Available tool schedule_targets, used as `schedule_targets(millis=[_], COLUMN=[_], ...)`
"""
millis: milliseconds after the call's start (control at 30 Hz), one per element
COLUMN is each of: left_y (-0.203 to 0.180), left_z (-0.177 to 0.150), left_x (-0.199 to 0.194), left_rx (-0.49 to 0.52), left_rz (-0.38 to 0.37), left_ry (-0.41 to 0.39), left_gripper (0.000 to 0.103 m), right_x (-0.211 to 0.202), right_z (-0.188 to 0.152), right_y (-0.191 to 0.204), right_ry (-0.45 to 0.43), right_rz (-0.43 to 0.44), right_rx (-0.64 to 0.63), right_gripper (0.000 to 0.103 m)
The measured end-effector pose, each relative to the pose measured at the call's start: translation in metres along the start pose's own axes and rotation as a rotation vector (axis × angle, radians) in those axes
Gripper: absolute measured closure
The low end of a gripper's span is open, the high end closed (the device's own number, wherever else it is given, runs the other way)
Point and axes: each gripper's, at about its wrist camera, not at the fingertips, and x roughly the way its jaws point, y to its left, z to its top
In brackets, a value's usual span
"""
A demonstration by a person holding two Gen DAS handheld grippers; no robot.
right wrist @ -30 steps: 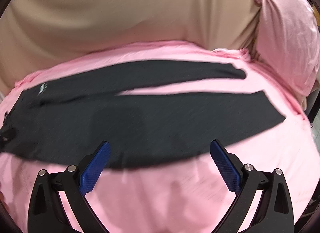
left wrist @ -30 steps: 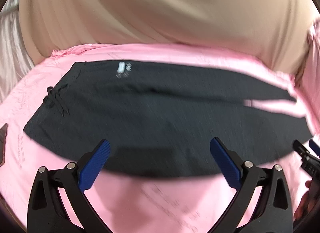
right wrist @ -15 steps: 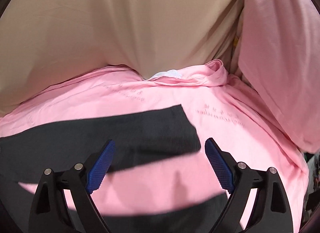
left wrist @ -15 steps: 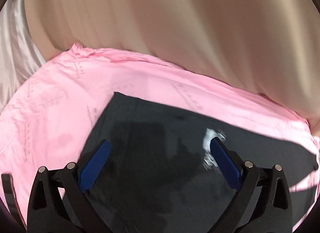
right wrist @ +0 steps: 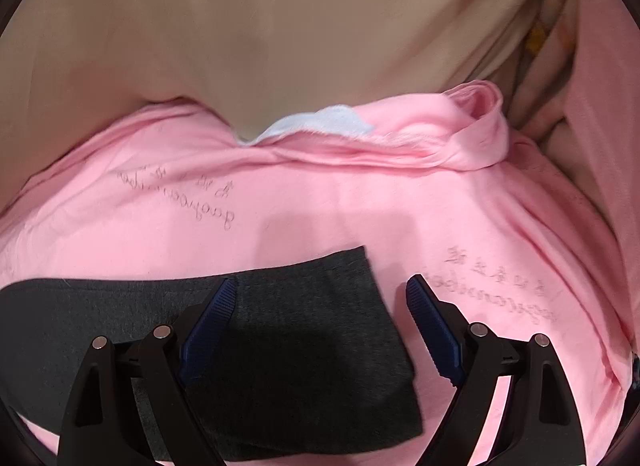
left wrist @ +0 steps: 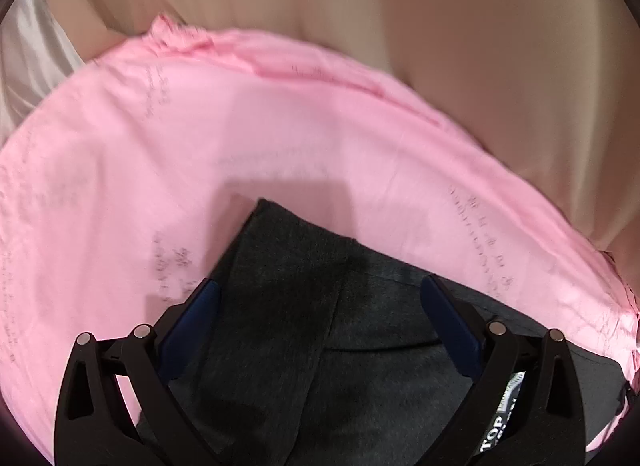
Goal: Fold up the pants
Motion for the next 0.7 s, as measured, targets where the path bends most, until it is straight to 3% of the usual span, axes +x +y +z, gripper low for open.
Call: schedule_targets(millis=[67, 167, 233, 267, 300, 333, 367, 433, 700], left_y=[-0.001, -0.004, -0.005, -0.006, -0.008, -0.007, -0.007, -0.005, -0.012], left_z=[0.002, 0.008, 0.011, 0.012, 0.014, 0.016, 0.016, 0.017, 0.013], left_x=[0.005, 0.010, 0.011, 0.011, 0.012, 0.011, 0.009, 0.004, -0.063], left_rx=[-0.002, 0.007, 0.004, 0.009, 0.014, 0.022, 0.028, 0.032, 0.039], left_rz=[0.011, 0.015, 0.030, 0.049, 0.072, 0.087, 0.074, 0.052, -0.034], left_ry=[0.000, 0.001, 0.001, 0.002, 0.000, 0.002, 0.007, 0.004, -0.090], left_gripper=[0.005, 0.006, 0.021, 0.026, 0.043, 0.048, 0.051, 0.067, 0.074], right_x=[0.002, 0.002, 0.000, -0.002, -0.004, -0.006, -0.009, -0.014, -0.068], right_z=[-0.001, -0.003, -0.004, -0.004, -0.004, -0.005, -0.005, -0.006, -0.003], right_y=[0.002, 0.004, 0.006, 0.008, 0.010, 0.014, 0.019, 0.027, 0.006], right_ry=[-0.008, -0.027, -0.028, -0.029, -0.028, -0.028, -0.032, -0.041, -0.147], right_rz=[0.020, 0.047, 0.090, 0.102, 0.119, 0.128, 0.119, 0.106, 0.155], right_rx=[0.008, 0.020, 0.023, 0.023, 0.018, 0.011, 0.000, -0.009, 0.032], right_gripper=[0.020, 0.033, 0.060, 0.067, 0.082, 0.092, 0.094, 0.096, 0.097])
